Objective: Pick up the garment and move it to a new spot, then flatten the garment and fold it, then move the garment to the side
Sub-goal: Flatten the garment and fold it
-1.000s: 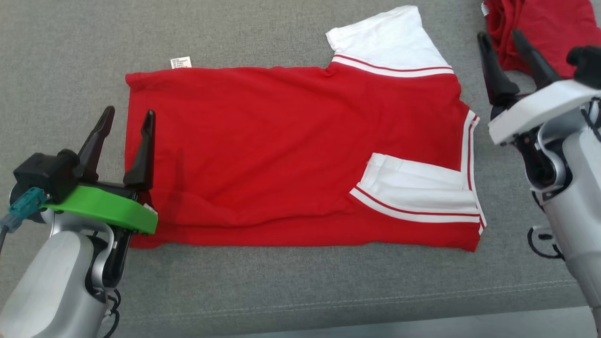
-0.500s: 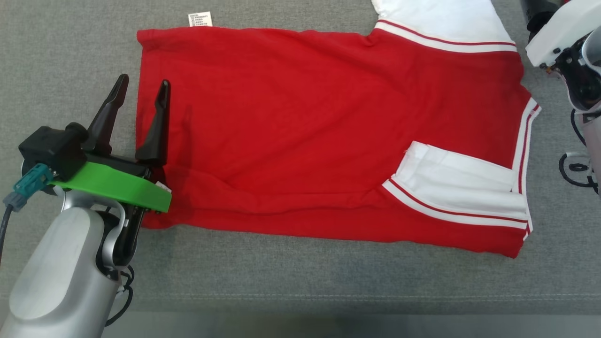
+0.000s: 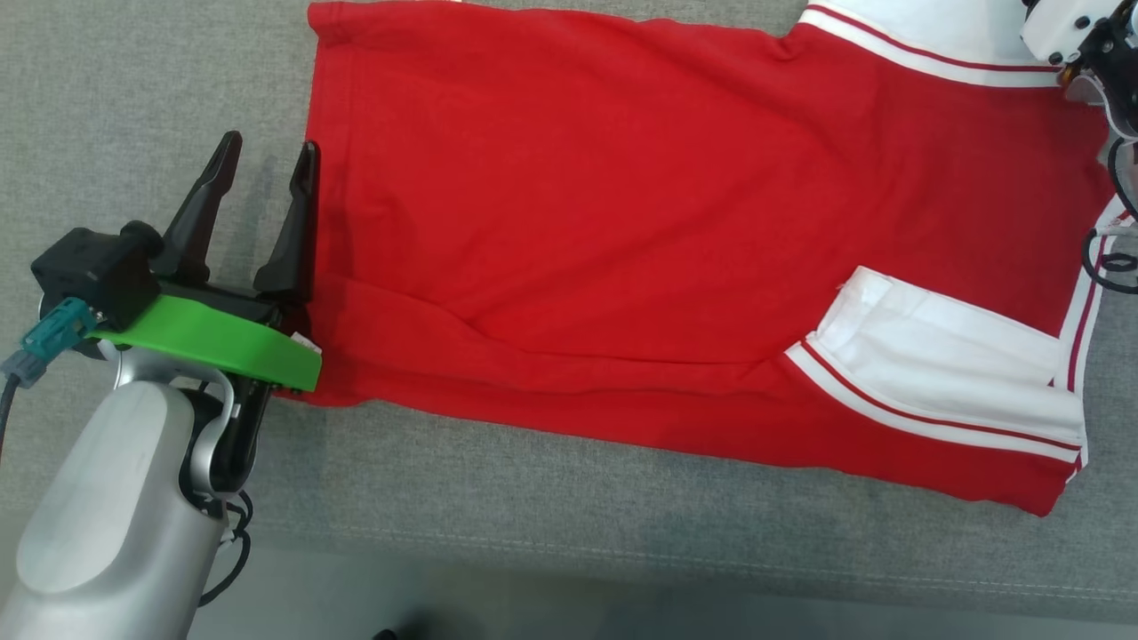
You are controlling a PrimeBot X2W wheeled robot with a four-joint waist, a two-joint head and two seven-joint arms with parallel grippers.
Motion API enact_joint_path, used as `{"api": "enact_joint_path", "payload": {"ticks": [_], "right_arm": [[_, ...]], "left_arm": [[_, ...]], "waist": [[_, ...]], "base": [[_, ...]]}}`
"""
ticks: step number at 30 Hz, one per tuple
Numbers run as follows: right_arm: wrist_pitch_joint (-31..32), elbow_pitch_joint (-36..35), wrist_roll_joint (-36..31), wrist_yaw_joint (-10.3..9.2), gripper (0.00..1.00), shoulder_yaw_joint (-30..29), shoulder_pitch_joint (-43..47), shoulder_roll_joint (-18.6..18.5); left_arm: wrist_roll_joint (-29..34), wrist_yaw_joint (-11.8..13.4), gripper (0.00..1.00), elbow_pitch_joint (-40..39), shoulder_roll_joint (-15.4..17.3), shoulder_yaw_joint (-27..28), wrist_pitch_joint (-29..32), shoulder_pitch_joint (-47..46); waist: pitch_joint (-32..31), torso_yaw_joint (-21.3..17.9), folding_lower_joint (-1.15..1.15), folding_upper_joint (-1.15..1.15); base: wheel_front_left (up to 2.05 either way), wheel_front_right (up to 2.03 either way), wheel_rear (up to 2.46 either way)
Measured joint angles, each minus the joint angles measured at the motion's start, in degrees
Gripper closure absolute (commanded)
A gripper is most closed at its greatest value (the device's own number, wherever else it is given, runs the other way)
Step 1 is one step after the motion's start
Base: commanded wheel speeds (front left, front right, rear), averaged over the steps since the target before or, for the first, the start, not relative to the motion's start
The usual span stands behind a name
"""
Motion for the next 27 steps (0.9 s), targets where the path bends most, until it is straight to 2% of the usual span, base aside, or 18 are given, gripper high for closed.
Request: {"api": "enact_joint_path", "payload": {"ticks": [5, 10, 11, 12, 13, 15, 27], "right_arm": [[1.2, 3.0, 0.0, -0.85, 0.00, 0.0, -2.2, 0.1], [1.7, 5.1, 0.7, -0.23, 0.00, -0.4, -3.9, 1.3], [1.7, 5.4, 0.9, -0.07, 0.08, -0.4, -4.0, 1.6], [1.8, 5.7, 1.2, 0.27, 0.31, -0.4, -4.2, 1.9], [2.1, 6.1, 1.4, 0.57, 0.63, -0.3, -4.5, 2.1], [2.1, 6.6, 1.5, 1.23, 1.00, -0.1, -4.8, 2.5], [-4.1, 7.4, 1.5, 3.89, 1.00, 1.3, -5.9, 5.3]], "left_arm": [[0.4, -0.1, 0.00, 0.4, -0.1, 0.3, 0.0, -0.9], [0.4, -0.5, 0.00, 1.0, -0.3, 0.5, 0.0, -1.0], [0.4, -0.5, 0.00, 1.1, -0.4, 0.5, 0.0, -1.1], [0.4, -0.5, 0.00, 1.2, -0.5, 0.5, 0.0, -1.1], [0.4, -0.6, 0.00, 1.3, -0.6, 0.6, 0.0, -1.1], [0.6, -0.6, 0.00, 1.7, -0.7, 0.8, -0.1, -1.2], [0.8, -1.6, 0.00, 4.2, -0.8, 0.5, 0.2, -5.7]], "waist": [[1.1, 0.8, 0.00, 0.00], [1.5, 1.2, 0.00, 0.00], [1.5, 1.3, 0.00, 0.00], [1.5, 1.3, 0.00, 0.00], [1.5, 1.3, 0.00, 0.00], [1.4, 1.2, 0.00, 0.00], [0.5, -1.0, 0.00, 0.00]], "base": [[0.00, 0.00, 0.00], [0.00, 0.00, 0.00], [0.00, 0.00, 0.00], [0.00, 0.00, 0.00], [0.00, 0.00, 0.00], [0.00, 0.00, 0.00], [0.00, 0.00, 0.00]]}}
